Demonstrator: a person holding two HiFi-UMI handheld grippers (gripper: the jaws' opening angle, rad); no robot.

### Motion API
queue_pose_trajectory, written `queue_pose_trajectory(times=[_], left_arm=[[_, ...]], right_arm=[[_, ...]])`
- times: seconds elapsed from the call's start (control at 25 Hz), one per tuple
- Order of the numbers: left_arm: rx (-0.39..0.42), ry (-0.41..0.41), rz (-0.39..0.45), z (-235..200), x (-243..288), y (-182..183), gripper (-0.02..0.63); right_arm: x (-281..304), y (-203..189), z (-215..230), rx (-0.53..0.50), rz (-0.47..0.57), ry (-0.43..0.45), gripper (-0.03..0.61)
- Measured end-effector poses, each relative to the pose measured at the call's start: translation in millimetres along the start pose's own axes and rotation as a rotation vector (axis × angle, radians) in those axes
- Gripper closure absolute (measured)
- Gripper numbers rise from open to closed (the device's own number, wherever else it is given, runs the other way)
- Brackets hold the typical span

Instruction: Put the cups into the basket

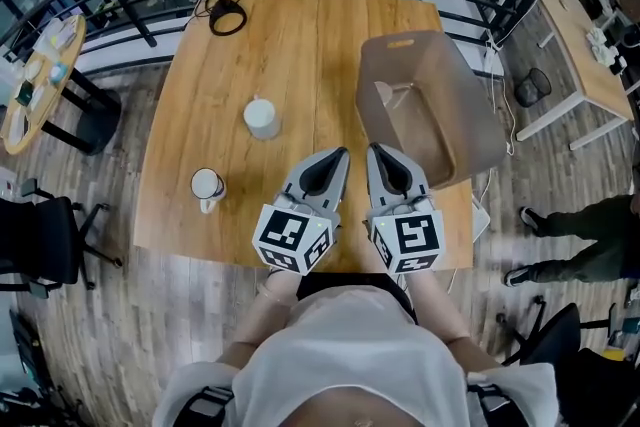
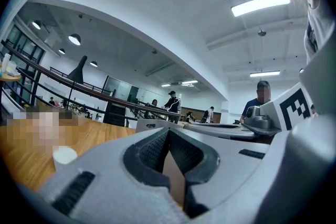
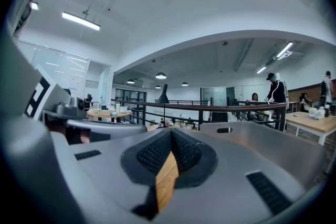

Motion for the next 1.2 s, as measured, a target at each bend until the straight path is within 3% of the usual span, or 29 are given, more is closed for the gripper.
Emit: queue_pose_trajectory(times=[0.76, 0.96, 1.2], left_arm=[[-0.014, 0.043, 0.028, -3, -3, 2, 0.608], [-0.018, 0.126, 0.029, -10, -19, 0, 0.609], [-0.062, 0.312, 0.030, -32, -65, -5, 0.607]], right_arm=[[11, -2, -1, -0.002, -0.018, 0.058, 0.568], [23, -3, -10, 0.012, -0.014, 0.139, 0.567], [52, -12, -44, 0.002, -0.059, 0.312, 0.566]])
Point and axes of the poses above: the fingertips, and each gripper's own axes: x forward along the fingers, z to its right, y out of its top, the point moved 10 cm from there along -x, backward along the fingers, and after that the axes turned 4 degrees about z, right-handed, at the moved point
